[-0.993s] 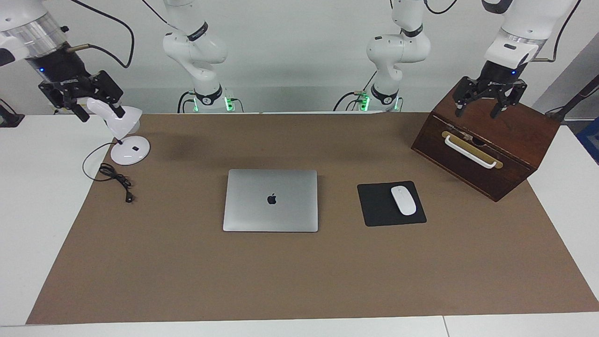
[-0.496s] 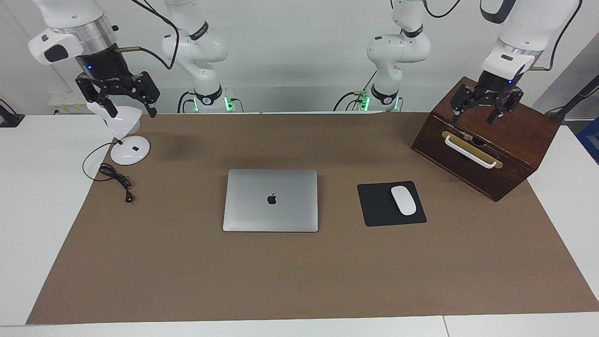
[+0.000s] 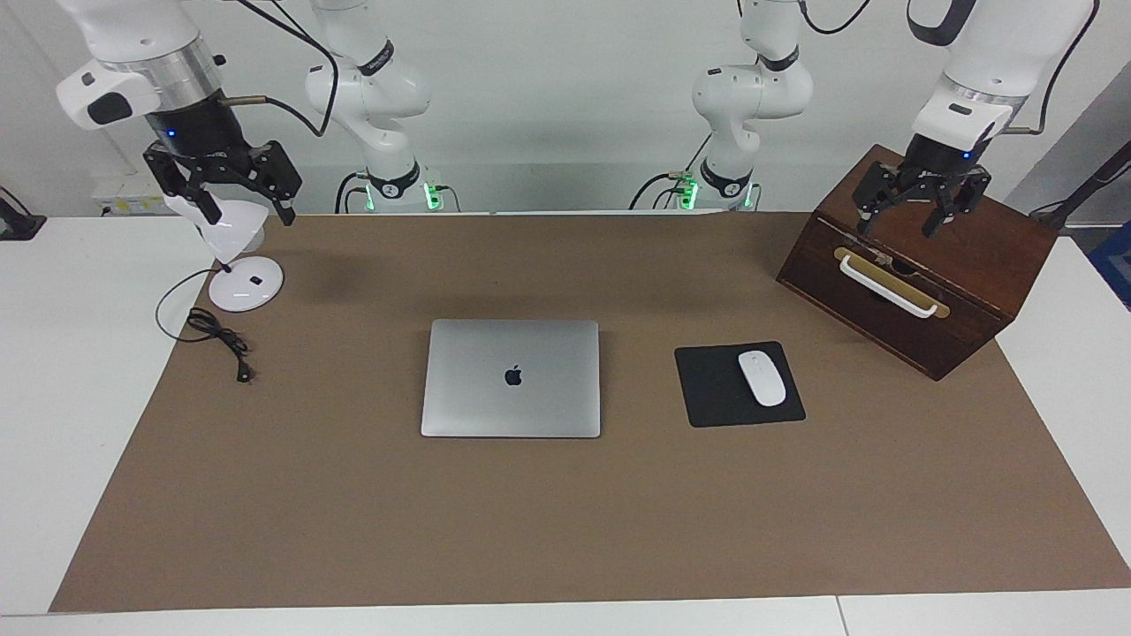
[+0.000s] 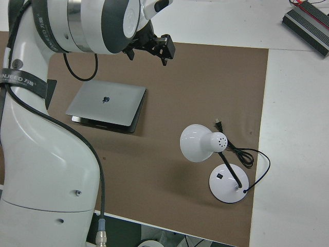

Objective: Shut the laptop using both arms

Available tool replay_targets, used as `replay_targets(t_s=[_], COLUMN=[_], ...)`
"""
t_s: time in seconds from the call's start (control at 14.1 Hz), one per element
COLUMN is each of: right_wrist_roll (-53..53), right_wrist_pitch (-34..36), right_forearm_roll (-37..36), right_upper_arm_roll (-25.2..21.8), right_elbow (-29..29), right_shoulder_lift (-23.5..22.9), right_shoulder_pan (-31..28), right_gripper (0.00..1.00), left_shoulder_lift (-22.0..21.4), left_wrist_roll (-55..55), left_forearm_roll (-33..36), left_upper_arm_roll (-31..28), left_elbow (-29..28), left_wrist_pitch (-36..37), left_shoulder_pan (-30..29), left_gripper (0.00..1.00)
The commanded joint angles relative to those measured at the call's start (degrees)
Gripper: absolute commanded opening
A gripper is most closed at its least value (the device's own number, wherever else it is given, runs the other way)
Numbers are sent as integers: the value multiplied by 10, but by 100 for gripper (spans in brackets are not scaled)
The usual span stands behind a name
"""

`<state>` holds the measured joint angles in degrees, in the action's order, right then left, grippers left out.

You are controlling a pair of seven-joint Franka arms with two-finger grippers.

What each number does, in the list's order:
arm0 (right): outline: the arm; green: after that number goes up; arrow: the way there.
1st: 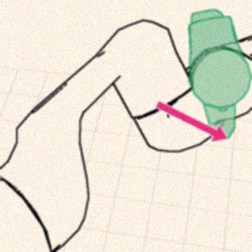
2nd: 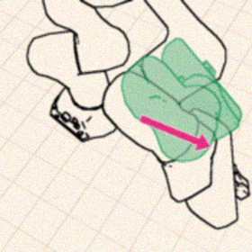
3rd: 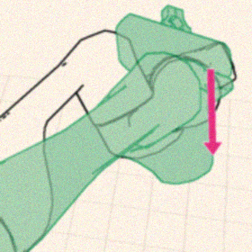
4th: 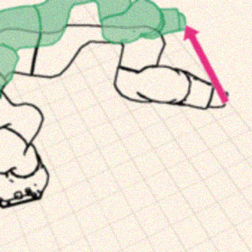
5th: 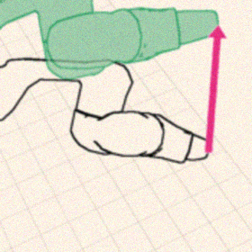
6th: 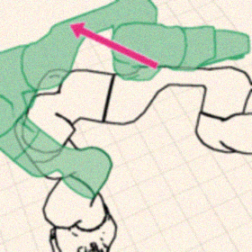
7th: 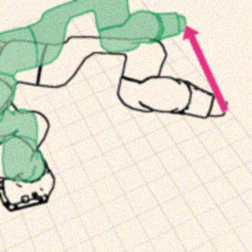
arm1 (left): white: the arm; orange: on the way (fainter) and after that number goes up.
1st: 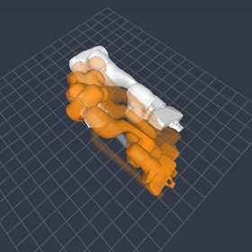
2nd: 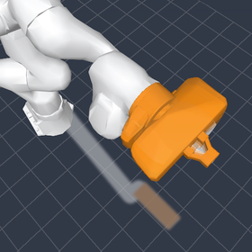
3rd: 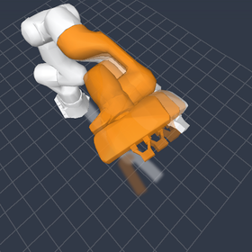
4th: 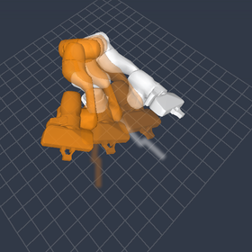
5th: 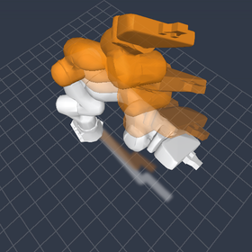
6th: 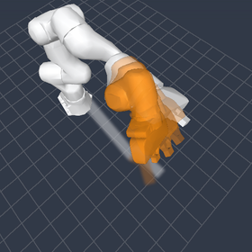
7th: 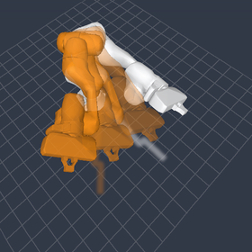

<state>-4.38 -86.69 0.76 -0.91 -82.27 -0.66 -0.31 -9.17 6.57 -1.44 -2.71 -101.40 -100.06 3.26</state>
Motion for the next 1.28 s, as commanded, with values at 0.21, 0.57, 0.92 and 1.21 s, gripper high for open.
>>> replay_targets(t_s=[0.21,0.57,0.92,1.21], right_wrist_roll=[4,-1,-2,2], right_wrist_pitch=[-2,7,21,21], right_forearm_roll=[-15,-15,-15,-15], right_upper_arm_roll=[-43,-47,-45,-47], right_elbow=[-30,-40,-42,-42], right_shoulder_lift=[7,9,9,9], right_shoulder_pan=[22,24,23,23], right_gripper=[100,100,100,100], left_shoulder_lift=[-4,-1,-1,0], left_wrist_roll=[-8,-9,-9,-9], left_forearm_roll=[10,10,10,9], left_upper_arm_roll=[9,42,42,42], left_elbow=[-10,-12,-35,-29], left_wrist_pitch=[-8,-16,-36,-34], left_shoulder_pan=[-11,-50,-48,-51], left_gripper=[100,100,100,100])
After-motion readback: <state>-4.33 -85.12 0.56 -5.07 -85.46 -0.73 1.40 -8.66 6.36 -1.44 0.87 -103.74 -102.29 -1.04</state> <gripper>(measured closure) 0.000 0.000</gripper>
